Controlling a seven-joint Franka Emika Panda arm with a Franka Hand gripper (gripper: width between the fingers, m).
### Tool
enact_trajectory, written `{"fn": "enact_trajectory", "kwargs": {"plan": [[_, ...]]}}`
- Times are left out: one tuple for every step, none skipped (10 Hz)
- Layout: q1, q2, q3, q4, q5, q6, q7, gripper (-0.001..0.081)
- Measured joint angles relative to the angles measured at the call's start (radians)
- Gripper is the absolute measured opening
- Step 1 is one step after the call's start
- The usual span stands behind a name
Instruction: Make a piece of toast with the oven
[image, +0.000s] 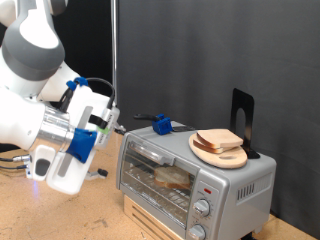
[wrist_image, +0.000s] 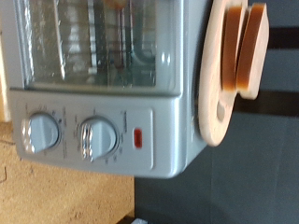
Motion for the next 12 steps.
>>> {"fn": "enact_trajectory", "kwargs": {"plan": [[0.004,0.039,0.0,0.043,0.003,0.013,0.015,0.0807],[0.012,0.07,0.001,0.074,0.023,0.078,0.033,0.0807],[0.028,0.089,0.002,0.092,0.036,0.131,0.049,0.0807],[0.026,0.088,0.001,0.091,0.031,0.112,0.047,0.0807],[0.022,0.089,0.0,0.09,0.025,0.071,0.051,0.0807],[0.022,0.09,0.001,0.085,0.028,0.059,0.052,0.0807],[0.027,0.1,0.004,0.085,0.034,0.071,0.052,0.0807],[0.037,0.126,0.01,0.101,0.044,0.106,0.048,0.0807],[0.051,0.16,0.015,0.128,0.056,0.153,0.041,0.0807],[0.067,0.195,0.017,0.159,0.059,0.195,0.037,0.0807],[0.082,0.231,0.017,0.194,0.059,0.215,0.036,0.0807],[0.096,0.269,0.017,0.236,0.054,0.217,0.036,0.0807]]}}
